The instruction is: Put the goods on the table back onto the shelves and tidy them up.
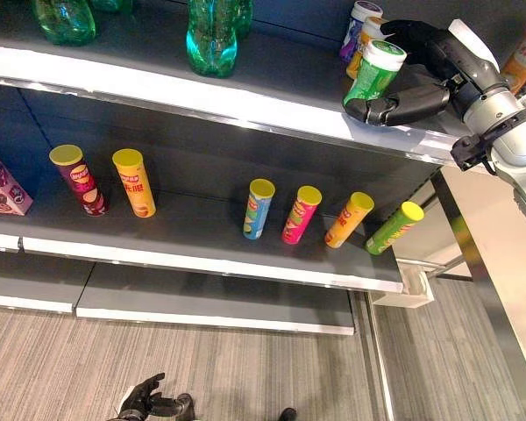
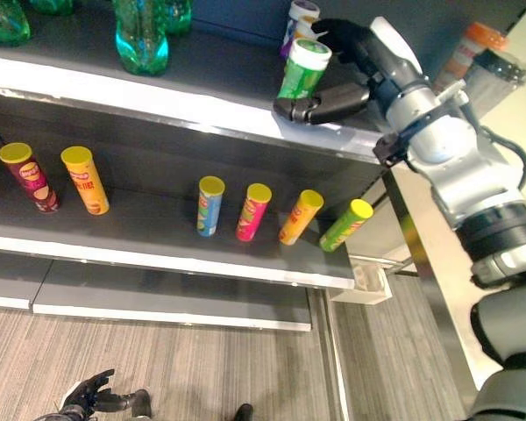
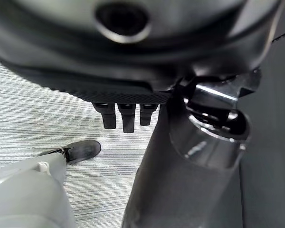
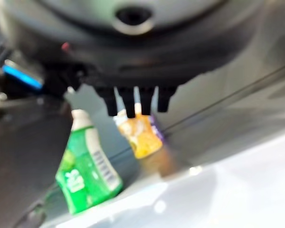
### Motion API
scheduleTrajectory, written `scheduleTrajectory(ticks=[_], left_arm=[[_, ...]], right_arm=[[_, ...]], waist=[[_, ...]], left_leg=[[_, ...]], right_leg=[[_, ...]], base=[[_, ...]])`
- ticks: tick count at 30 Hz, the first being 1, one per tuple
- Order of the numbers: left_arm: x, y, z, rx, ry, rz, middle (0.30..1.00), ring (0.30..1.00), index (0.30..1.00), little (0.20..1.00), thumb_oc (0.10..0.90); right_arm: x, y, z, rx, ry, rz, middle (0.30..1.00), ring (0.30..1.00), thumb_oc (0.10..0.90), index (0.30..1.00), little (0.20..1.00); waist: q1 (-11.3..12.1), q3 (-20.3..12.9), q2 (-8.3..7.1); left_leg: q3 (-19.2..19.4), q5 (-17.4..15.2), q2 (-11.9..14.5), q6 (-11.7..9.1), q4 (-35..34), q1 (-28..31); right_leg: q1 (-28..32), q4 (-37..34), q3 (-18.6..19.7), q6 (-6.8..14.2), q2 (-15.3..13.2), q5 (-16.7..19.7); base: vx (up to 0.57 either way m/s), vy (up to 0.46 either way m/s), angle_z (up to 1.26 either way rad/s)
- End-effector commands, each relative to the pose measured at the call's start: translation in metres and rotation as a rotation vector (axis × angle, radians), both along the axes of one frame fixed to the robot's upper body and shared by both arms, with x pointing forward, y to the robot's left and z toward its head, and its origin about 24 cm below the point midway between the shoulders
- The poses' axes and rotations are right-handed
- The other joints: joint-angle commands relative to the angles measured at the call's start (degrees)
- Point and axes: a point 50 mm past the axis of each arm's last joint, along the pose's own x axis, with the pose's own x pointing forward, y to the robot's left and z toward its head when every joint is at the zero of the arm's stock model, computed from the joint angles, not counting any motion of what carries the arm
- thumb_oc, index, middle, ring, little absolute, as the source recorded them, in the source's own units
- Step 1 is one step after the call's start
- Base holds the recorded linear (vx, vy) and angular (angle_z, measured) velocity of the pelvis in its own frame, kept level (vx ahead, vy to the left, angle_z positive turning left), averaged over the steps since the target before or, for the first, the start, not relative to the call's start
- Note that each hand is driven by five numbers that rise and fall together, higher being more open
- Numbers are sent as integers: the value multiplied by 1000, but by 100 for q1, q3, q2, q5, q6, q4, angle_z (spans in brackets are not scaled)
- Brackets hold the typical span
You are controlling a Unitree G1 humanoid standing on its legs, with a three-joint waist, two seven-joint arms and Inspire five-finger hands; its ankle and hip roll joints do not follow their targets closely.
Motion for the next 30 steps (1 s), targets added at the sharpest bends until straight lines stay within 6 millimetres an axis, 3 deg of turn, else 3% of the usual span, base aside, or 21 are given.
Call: scheduleTrajectory(ticks=[1, 10, 14, 19, 25, 30], left_arm=[[26, 10, 14, 66, -93, -72, 900, 900, 900, 900, 800], [25, 8, 13, 67, -90, -69, 900, 900, 900, 900, 800], [25, 5, 11, 71, -87, -66, 900, 900, 900, 900, 800], [24, -1, 8, 72, -75, -77, 900, 900, 900, 900, 800], [24, -4, 7, 86, -52, -150, 900, 900, 900, 900, 800], [29, -6, 9, 102, -56, -212, 900, 900, 900, 900, 800]], right_arm=[[-32, -15, 90, 24, -326, -68, 900, 900, 800, 900, 900], [-51, -17, 98, 84, -451, -34, 900, 900, 800, 900, 900], [-79, -23, 113, 67, -632, -65, 900, 900, 800, 900, 900], [-117, -21, 111, 92, -813, 10, 900, 900, 800, 900, 900], [-148, -31, 87, 110, -914, 1, 900, 900, 800, 900, 900], [-148, -38, 62, 56, -876, -101, 900, 900, 800, 900, 900]], waist=[[175, -97, -188], [150, -123, -146], [78, -136, -91], [-84, -193, 2], [-356, -226, 132], [-576, -113, 206]], left_leg=[[-91, -591, 84, -172, 19, 289], [-88, -633, 71, -147, 19, 311], [-87, -684, 58, -115, 19, 334], [-13, -779, -6, -40, 19, 382], [141, -934, -188, 129, 19, 446], [309, -1028, -338, 285, 19, 490]], right_leg=[[244, 101, -56, 337, -104, -136], [272, 94, -66, 344, -105, -156], [269, 95, -35, 358, -117, -159], [222, 105, 69, 434, -189, -78], [15, 221, 365, 592, -369, 186], [-327, 350, 835, 680, -471, 544]], base=[[0, 0, 0], [0, 0, 0], [5, 14, 2], [13, 67, -4], [-23, 134, -20], [-83, 163, -70]])
